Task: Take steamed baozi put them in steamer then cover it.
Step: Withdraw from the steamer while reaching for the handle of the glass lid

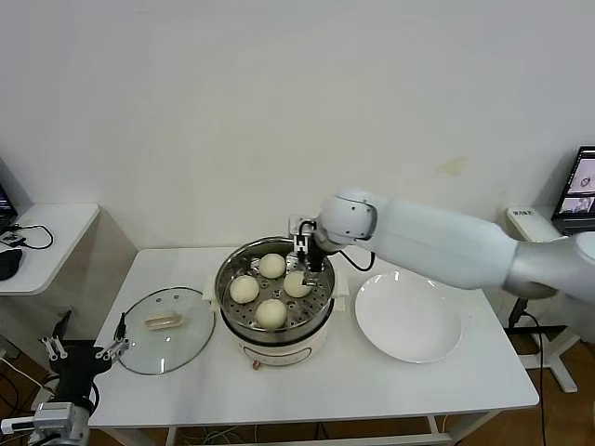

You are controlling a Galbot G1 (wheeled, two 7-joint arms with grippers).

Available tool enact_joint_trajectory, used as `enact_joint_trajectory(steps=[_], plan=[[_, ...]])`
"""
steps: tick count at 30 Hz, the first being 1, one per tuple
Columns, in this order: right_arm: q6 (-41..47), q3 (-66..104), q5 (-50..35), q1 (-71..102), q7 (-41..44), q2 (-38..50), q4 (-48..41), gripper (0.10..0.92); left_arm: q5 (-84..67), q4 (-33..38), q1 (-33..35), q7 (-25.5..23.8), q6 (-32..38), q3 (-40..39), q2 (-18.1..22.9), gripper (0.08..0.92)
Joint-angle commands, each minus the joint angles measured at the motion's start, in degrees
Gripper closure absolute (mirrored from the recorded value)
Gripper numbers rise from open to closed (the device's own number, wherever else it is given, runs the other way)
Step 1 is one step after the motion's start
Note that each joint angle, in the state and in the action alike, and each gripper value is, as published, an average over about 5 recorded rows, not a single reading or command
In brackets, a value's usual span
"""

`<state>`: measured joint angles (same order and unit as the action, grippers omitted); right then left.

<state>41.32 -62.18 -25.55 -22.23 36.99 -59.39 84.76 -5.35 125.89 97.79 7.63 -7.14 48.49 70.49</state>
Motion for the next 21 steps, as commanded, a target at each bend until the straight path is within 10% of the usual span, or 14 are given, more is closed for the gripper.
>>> enact_joint_trajectory(steps=[1,8,21], plan=[[-4.5,9.5,-7.4,7.4,-22.9,15.2,16.6,0.203,0.2,0.3,-0.1,0.0,-0.1,-0.6,0.1,0.177],[-21.8,35.5,-4.1,38.1,-44.1,23.6,22.8,0.203,0.6,0.1,-0.3,0.1,0.1,-1.5,-0.2,0.177],[-47.6,98.5,16.4,96.5,-36.0,3.5,28.2,0.202,6.4,-4.4,-3.2,0.3,1.0,-4.7,-1.9,0.177]])
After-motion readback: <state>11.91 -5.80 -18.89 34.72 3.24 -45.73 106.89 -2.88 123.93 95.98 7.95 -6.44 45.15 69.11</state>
